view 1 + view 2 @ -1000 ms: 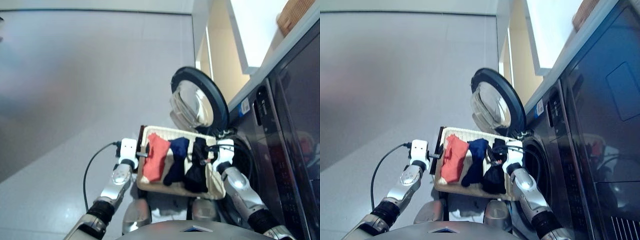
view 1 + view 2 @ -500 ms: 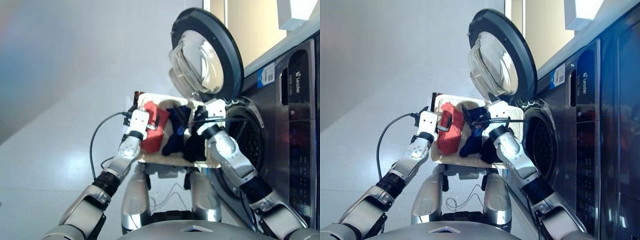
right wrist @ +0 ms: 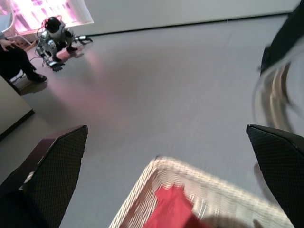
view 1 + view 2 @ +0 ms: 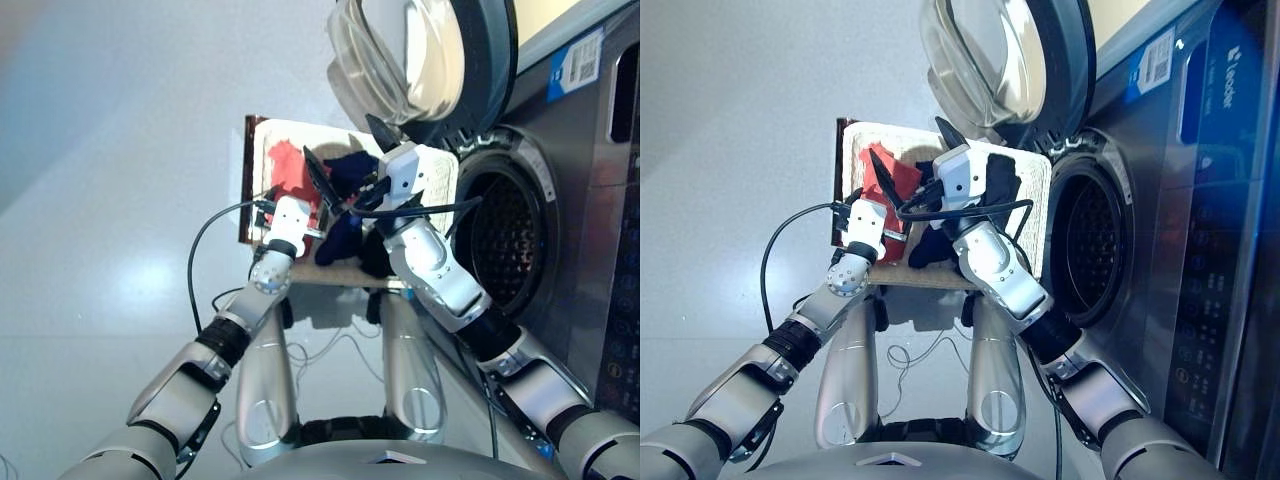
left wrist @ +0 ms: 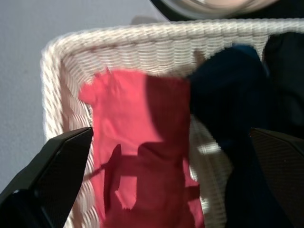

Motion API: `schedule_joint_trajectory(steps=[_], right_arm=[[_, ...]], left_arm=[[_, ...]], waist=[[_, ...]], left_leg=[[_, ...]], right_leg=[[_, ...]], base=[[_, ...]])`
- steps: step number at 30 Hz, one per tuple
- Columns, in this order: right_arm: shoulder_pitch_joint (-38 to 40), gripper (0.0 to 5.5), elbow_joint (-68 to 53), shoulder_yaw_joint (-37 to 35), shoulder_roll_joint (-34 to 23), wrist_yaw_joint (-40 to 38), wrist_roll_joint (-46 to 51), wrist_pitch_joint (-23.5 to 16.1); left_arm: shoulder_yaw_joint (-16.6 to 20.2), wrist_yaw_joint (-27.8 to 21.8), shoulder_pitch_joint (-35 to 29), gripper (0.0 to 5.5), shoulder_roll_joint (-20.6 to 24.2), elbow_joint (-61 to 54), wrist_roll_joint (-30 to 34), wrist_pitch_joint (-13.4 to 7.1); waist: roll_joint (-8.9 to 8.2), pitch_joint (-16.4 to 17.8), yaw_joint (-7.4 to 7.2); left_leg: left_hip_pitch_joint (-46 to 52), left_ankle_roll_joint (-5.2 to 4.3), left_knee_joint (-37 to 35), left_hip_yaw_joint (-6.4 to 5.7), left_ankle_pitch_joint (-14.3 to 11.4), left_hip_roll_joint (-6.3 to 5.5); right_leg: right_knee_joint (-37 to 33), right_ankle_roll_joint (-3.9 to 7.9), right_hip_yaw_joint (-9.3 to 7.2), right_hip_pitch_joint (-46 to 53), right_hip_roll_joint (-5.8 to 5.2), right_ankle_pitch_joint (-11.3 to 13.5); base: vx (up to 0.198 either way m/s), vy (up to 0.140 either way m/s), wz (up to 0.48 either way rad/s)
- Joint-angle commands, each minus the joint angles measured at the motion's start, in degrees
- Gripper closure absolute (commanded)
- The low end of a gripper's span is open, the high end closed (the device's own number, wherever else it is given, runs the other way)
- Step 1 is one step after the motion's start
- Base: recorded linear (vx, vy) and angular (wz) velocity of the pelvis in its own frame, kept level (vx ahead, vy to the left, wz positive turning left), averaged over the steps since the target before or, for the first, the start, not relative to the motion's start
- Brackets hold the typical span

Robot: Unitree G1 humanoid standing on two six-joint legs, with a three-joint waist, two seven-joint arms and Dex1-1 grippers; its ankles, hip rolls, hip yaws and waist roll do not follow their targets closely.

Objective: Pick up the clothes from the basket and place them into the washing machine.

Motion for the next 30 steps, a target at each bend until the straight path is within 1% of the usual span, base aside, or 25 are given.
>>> schedule_joint_trajectory(steps=[1, 5, 7, 10, 14, 17, 22, 24, 28, 30], right_arm=[[-3.8, 0.00, -5.2, -0.3, 2.2, -0.4, 1.6, -4.0], [-5.0, 0.00, -4.8, -0.6, 2.5, -1.6, 1.4, -4.0], [-5.8, 0.00, -5.1, -0.9, 2.7, -1.9, 2.0, -4.1], [-5.6, 0.00, -5.4, -0.7, 2.1, -1.7, 2.4, -4.4], [-5.5, 0.00, -6.0, -0.5, 1.1, -1.9, 3.0, -4.8], [-5.9, 0.00, -6.1, -0.1, 0.4, -1.8, 3.5, -4.7], [-6.0, 0.00, -6.4, 0.7, -0.3, -1.3, 5.1, -4.9], [-5.9, 0.00, -6.7, 0.9, -0.6, -1.2, 5.5, -4.9], [-5.5, 0.00, -7.2, 0.8, -1.0, -0.9, 5.8, -4.9], [-5.4, 0.00, -7.4, 0.8, -1.2, -0.9, 6.0, -4.9]], left_arm=[[-0.7, 1.5, -3.2, 0.00, -2.1, 1.1, -4.1, -2.3], [0.0, 1.3, -4.5, 0.00, -2.5, 3.9, -7.0, -1.4], [0.8, 0.2, -3.1, 0.00, -2.6, 8.3, -8.8, -1.3], [1.3, -0.3, -1.7, 0.00, -2.9, 10.2, -11.3, -1.2], [1.9, -0.3, -0.5, 0.00, -2.6, 12.1, -13.3, -1.2], [2.7, -0.1, 0.0, 0.00, -2.1, 13.9, -13.8, -0.9], [4.3, 0.8, 0.8, 0.00, -0.9, 15.9, -14.1, -0.9], [4.7, 0.7, 0.9, 0.00, -1.0, 16.9, -14.7, -0.9], [4.8, 0.7, 1.2, 0.00, -0.6, 16.9, -14.4, -1.0], [4.8, 0.7, 1.3, 0.00, -0.6, 16.8, -14.4, -1.0]], waist=[[-0.33, -0.6, -0.62], [-0.18, -0.6, -0.78], [-0.33, -0.6, -0.85], [-0.32, -0.6, -0.80], [-0.30, -0.6, -0.84], [-0.27, -0.6, -0.79], [-0.19, -0.6, -0.64], [-0.17, -0.6, -0.72], [-0.17, -0.6, -0.83], [-0.14, -0.6, -0.89]], left_leg=[[0.0, -0.78, 4.9, -0.15, -5.7, -0.39], [-2.5, -0.54, 5.7, -0.04, -5.7, -0.58], [-3.4, -0.44, 6.0, 0.22, -5.7, -0.48], [-4.2, -0.33, 6.2, 0.15, -5.7, -0.58], [-5.1, -0.42, 6.2, 0.15, -5.5, -0.62], [-5.2, -0.42, 5.9, 0.23, -5.3, -0.58], [-4.9, -0.48, 5.3, 0.41, -5.0, -0.45], [-4.8, -0.48, 5.1, 0.66, -4.8, -0.37], [-4.7, -0.48, 4.4, 1.12, -4.6, -0.35], [-4.9, -0.47, 4.4, 1.08, -4.5, -0.34]], right_leg=[[4.1, 2.79, 2.63, -2.2, -1.31, -3.2], [4.3, 2.76, 2.99, -4.4, -1.36, -3.1], [4.6, 2.59, 3.25, -5.5, -1.20, -3.1], [4.9, 2.56, 3.34, -6.5, -1.08, -3.2], [5.1, 2.54, 3.09, -7.3, -1.22, -3.2], [4.8, 2.49, 3.10, -7.5, -1.13, -2.9], [4.2, 2.42, 3.67, -7.7, -0.70, -2.6], [3.9, 2.37, 3.85, -7.8, -0.54, -2.6], [3.1, 2.47, 4.12, -8.1, -0.42, -2.1], [3.0, 2.44, 4.13, -8.2, -0.45, -2.0]], base=[[0.000, 0.000, 0.000], [0.000, 0.000, 0.000], [0.000, 0.000, 0.000], [0.000, 0.000, 0.000], [0.000, 0.000, 0.000], [0.000, 0.000, 0.000], [0.000, 0.000, 0.000], [0.000, 0.000, 0.000], [0.000, 0.000, 0.000], [0.000, 0.000, 0.000]])
